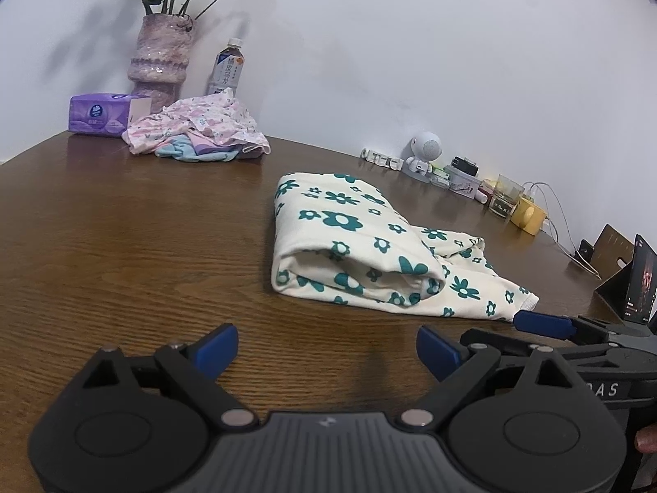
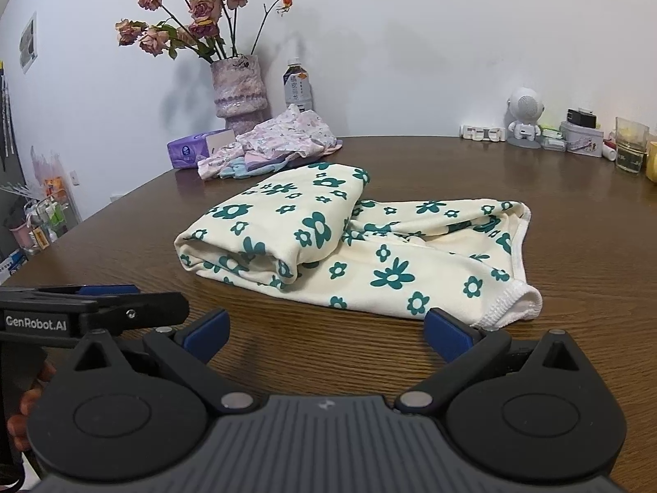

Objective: Fold clothes
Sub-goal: 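Pull both open tools back from the rolled dress bundle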

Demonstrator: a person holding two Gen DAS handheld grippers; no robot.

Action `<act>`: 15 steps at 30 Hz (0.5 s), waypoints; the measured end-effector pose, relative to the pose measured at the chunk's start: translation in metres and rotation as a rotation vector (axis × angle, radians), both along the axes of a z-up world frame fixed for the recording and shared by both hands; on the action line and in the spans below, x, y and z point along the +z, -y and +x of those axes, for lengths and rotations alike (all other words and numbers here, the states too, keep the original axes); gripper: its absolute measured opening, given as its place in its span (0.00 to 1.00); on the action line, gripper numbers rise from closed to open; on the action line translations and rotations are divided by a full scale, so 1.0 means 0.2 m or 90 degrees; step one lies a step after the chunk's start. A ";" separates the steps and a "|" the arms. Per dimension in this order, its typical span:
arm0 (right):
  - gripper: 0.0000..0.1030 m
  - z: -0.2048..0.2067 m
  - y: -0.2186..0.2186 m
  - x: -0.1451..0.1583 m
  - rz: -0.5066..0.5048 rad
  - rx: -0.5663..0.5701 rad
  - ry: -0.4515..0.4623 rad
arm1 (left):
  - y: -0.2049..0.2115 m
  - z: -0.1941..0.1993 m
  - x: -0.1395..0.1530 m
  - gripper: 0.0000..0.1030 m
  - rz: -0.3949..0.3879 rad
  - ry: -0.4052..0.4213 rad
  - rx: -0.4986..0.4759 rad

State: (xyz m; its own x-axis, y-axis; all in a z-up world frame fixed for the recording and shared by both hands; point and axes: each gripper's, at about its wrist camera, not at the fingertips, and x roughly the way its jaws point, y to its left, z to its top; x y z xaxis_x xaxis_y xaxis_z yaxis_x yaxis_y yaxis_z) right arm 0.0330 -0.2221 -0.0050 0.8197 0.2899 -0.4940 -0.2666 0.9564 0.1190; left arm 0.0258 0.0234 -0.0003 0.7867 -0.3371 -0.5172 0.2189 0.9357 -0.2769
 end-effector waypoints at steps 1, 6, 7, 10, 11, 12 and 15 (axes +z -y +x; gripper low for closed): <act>1.00 0.00 0.00 0.00 -0.001 -0.001 0.001 | -0.01 0.00 0.00 0.91 -0.001 -0.001 0.000; 1.00 -0.01 -0.01 0.01 -0.012 -0.008 0.014 | -0.05 -0.01 0.02 0.91 -0.012 0.001 0.011; 1.00 -0.01 -0.01 0.01 -0.016 -0.008 0.018 | -0.06 -0.02 0.03 0.91 -0.012 0.005 0.011; 1.00 -0.01 -0.03 0.02 -0.019 -0.011 0.014 | -0.07 -0.02 0.07 0.91 -0.013 0.017 0.009; 1.00 0.00 -0.03 0.03 -0.012 -0.011 0.012 | -0.07 -0.01 0.08 0.92 -0.011 0.020 0.006; 1.00 0.00 -0.03 0.04 -0.006 -0.011 0.010 | -0.08 -0.01 0.10 0.92 -0.010 0.024 0.003; 1.00 0.04 -0.04 0.09 0.015 0.004 -0.003 | -0.08 0.03 0.16 0.92 -0.006 0.036 -0.005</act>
State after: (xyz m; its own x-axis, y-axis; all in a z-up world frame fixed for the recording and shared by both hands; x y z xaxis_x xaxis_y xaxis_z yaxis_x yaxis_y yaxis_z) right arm 0.0408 -0.2150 0.0121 0.8153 0.3060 -0.4915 -0.2714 0.9519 0.1424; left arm 0.0316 0.0387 0.0325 0.8120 -0.3483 -0.4684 0.2422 0.9311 -0.2726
